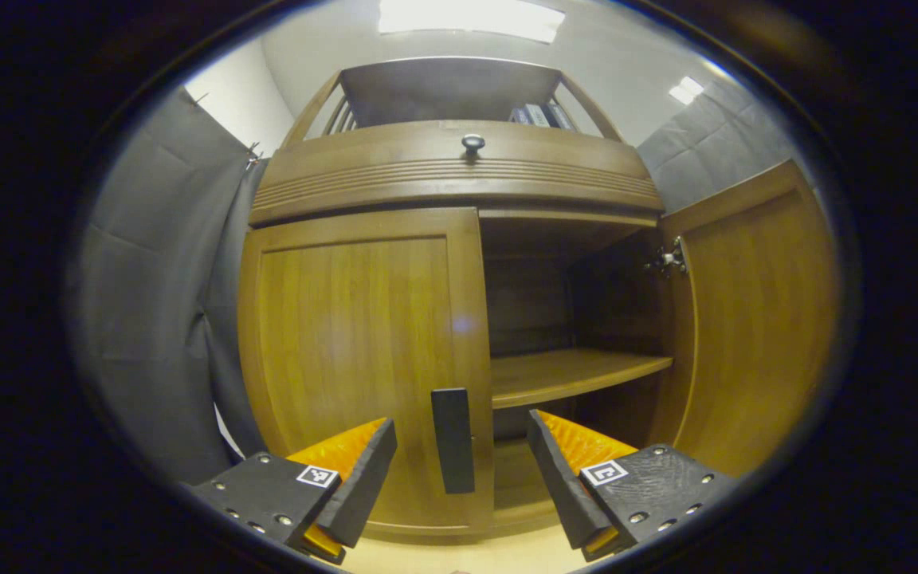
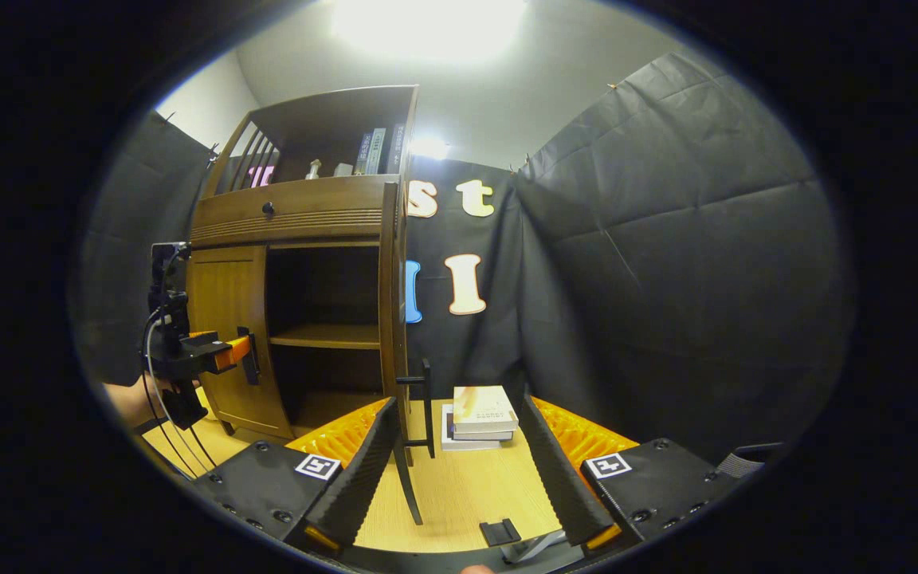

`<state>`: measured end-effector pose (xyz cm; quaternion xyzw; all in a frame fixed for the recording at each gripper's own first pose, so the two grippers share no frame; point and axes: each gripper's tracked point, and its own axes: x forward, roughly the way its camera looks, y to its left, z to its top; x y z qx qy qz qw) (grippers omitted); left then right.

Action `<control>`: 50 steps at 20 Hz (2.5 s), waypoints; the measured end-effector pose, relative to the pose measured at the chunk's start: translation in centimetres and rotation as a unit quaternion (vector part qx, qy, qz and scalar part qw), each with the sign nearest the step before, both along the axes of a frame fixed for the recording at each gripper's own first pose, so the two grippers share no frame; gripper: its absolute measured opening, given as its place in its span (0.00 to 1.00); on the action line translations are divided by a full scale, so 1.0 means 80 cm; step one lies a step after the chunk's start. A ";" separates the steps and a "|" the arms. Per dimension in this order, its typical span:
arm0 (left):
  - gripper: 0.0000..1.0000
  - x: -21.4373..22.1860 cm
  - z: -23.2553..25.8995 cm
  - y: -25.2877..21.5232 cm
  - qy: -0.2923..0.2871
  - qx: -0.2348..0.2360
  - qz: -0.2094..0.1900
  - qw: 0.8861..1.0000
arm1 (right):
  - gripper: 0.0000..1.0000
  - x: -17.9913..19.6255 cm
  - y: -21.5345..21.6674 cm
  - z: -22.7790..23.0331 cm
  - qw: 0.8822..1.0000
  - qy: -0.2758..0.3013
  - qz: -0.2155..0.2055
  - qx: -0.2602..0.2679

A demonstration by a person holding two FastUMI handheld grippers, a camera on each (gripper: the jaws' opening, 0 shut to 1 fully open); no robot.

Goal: Open the right door of the double-door shoe cabinet with the right hand, and open the left door with the left hand.

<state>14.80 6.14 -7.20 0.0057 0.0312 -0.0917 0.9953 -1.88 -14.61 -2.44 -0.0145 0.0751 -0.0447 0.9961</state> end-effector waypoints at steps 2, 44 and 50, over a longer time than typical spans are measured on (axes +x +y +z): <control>0.96 0.014 -0.012 0.002 0.007 0.000 0.001 1.000 | 0.96 -0.001 0.000 -0.003 1.000 0.006 -0.005 -0.005; 0.17 -0.085 -0.029 0.071 0.047 -0.020 0.033 0.998 | 0.96 0.023 0.079 -0.004 0.997 0.010 0.072 0.010; 0.17 -0.121 -0.024 0.100 0.047 -0.027 0.053 0.997 | 0.96 0.027 0.104 -0.003 0.996 0.009 0.090 0.012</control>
